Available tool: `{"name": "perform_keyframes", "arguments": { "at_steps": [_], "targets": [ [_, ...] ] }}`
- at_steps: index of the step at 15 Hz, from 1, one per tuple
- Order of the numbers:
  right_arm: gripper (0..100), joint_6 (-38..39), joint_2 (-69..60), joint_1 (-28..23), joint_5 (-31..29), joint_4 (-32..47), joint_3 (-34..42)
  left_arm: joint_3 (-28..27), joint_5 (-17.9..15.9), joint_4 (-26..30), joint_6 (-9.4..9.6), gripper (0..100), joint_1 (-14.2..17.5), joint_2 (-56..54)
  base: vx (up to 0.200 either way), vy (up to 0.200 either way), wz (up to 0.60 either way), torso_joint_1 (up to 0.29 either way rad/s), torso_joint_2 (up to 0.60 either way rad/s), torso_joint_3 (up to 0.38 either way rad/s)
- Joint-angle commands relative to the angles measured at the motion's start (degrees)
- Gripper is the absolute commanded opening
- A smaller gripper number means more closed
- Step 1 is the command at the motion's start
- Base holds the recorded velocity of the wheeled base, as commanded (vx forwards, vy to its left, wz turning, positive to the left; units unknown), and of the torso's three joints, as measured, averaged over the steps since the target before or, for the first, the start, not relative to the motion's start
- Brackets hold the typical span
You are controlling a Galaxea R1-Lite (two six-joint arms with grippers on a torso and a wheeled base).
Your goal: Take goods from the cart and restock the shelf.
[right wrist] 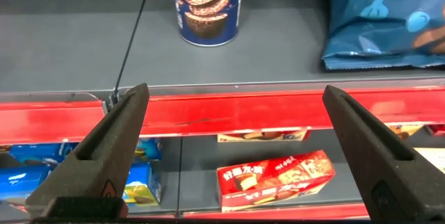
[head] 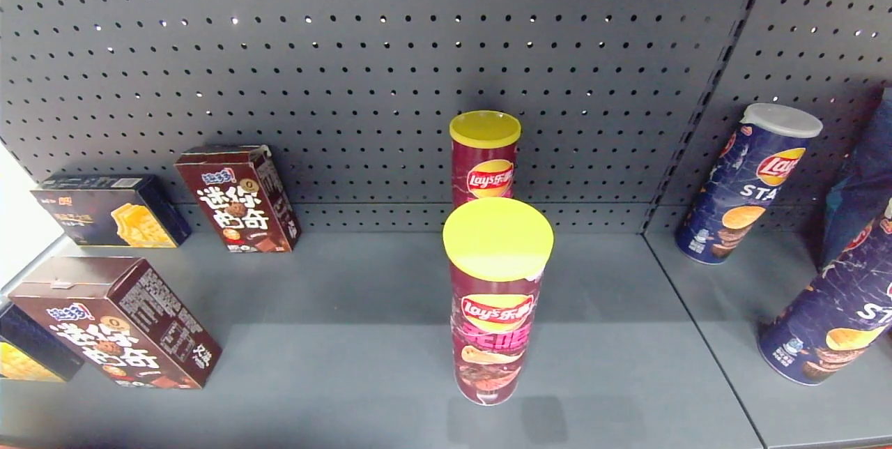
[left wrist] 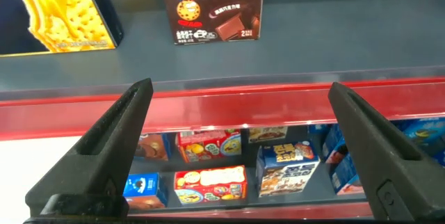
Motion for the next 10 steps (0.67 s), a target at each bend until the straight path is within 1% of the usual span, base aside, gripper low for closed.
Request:
{"name": "perform_keyframes", "arguments": {
  "at_steps": [1,10],
  "targets": [
    [100,0.0,0.1,0.0,0.0,0.0,0.0,0.0,0.0,0.0,0.00,100,0.0,0.1,0.000,0.000,0.00,0.000,0.00,0.000],
    [100,0.0,0.1,0.0,0.0,0.0,0.0,0.0,0.0,0.0,-0.09,100,0.0,0.1,0.000,0.000,0.00,0.000,0.00,0.000]
  ]
}}
